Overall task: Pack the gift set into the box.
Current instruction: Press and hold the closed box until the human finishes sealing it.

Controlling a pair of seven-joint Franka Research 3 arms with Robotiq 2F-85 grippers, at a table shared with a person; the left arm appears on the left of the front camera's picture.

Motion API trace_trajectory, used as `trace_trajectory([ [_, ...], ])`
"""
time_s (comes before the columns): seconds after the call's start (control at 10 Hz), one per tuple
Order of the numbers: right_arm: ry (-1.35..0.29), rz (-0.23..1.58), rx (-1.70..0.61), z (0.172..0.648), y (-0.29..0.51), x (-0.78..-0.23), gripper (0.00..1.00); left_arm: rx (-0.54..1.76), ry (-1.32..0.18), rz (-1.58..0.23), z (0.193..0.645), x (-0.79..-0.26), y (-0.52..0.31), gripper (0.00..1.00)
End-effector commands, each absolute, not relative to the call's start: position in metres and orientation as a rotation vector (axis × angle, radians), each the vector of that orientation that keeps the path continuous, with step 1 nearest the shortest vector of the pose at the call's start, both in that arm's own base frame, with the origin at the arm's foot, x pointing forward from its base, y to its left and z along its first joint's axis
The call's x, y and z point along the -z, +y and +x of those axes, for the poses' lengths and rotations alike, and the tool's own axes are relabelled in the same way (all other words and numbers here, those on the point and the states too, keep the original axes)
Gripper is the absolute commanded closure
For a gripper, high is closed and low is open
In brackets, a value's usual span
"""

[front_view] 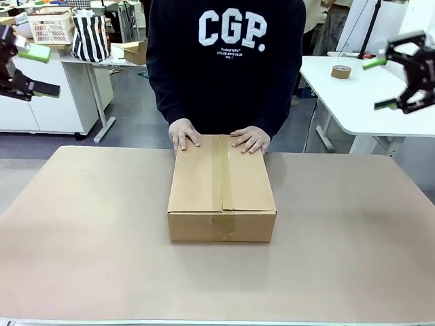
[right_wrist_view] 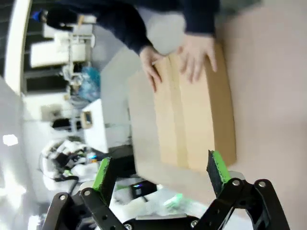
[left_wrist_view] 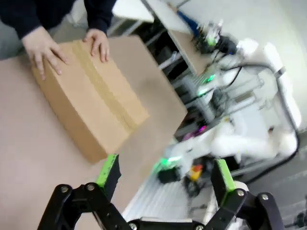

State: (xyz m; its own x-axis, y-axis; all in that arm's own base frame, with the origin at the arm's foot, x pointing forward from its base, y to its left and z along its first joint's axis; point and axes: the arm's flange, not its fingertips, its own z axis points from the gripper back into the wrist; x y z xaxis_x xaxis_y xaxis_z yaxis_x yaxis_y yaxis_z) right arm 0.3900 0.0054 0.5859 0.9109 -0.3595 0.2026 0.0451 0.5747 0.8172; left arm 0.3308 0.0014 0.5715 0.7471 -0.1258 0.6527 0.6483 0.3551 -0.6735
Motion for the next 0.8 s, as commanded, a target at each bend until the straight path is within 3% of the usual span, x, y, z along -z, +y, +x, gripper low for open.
trace_trajectory([
  [0.0,-0.830,0.832,-0.087,0.392,0.035,-0.588,0.00,0.837,-0.685,-0.866,0.339,-0.565,-0.010,0.00],
  [0.1,-1.013,0.730,-0.254,0.384,0.052,-0.593,0.00,0.939,-0.730,-0.766,0.339,-0.565,-0.023,0.00],
  [0.3,-1.092,0.538,-0.424,0.365,0.085,-0.588,0.00,1.121,-0.776,-0.636,0.338,-0.561,-0.052,0.00],
  [0.4,-1.019,0.524,-0.476,0.357,0.096,-0.582,0.00,1.156,-0.787,-0.652,0.339,-0.559,-0.061,0.00],
  [0.5,-0.868,0.504,-0.409,0.353,0.086,-0.578,0.00,1.064,-0.737,-0.800,0.340,-0.559,-0.056,0.00],
  [0.6,-0.865,0.601,-0.395,0.363,0.091,-0.609,0.00,1.141,-0.728,-0.649,0.340,-0.573,-0.057,0.00],
  [0.7,-0.865,0.601,-0.395,0.363,0.091,-0.609,0.00,1.141,-0.728,-0.649,0.340,-0.573,-0.057,0.00],
])
